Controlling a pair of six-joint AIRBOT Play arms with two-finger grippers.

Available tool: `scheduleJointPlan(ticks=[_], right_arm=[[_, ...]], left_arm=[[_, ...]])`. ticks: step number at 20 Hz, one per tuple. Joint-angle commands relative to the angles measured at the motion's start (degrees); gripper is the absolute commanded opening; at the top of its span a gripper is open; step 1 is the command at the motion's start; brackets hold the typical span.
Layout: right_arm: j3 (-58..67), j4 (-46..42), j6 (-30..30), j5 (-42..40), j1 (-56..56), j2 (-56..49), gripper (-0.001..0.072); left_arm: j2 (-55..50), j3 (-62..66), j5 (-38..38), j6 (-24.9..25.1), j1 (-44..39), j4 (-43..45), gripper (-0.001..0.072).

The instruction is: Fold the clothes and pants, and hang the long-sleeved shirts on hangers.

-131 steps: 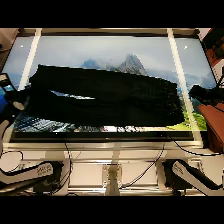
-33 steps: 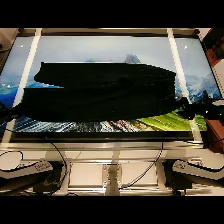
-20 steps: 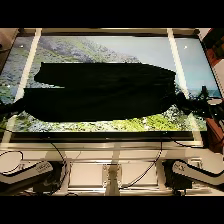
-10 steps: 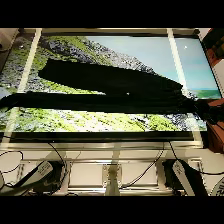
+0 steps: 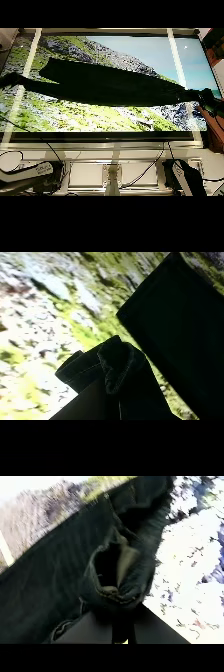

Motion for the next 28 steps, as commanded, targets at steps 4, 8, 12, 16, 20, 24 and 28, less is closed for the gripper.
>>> scheduleJointPlan(ticks=[4, 8, 12, 16, 20, 24, 28], right_arm=[[0.52, 0.44, 11.67, -24.35, 12.00, -13.09, 0.0024], [4.90, 0.61, 15.32, -36.41, 16.17, -21.07, 0.0024], [10.34, 1.07, 18.75, -41.16, 16.24, -28.63, 0.0024], [13.00, 3.52, 24.13, -49.96, 16.26, -33.99, 0.0024], [13.31, 5.35, 24.13, -49.35, 16.33, -37.24, 0.0024], [13.31, 5.40, 24.13, -50.36, 16.28, -38.84, 0.0024], [13.31, 5.33, 24.09, -51.36, 16.28, -39.26, 0.0025]], left_arm=[[-23.06, 29.09, -6.23, -16.74, -9.44, 12.20, 0.0024], [-31.69, 39.71, -6.10, -20.39, -10.88, 12.26, 0.0023], [-35.01, 41.66, 1.38, -26.69, -10.95, 11.37, 0.0024], [-36.61, 41.70, 7.37, -32.37, -10.99, 11.41, 0.0024], [-38.49, 41.83, 10.03, -35.82, -11.41, 11.41, 0.0024], [-39.85, 41.92, 13.57, -35.87, -12.31, 11.39, 0.0024], [-41.53, 44.06, 14.27, -35.41, -13.53, 11.21, 0.0026]])
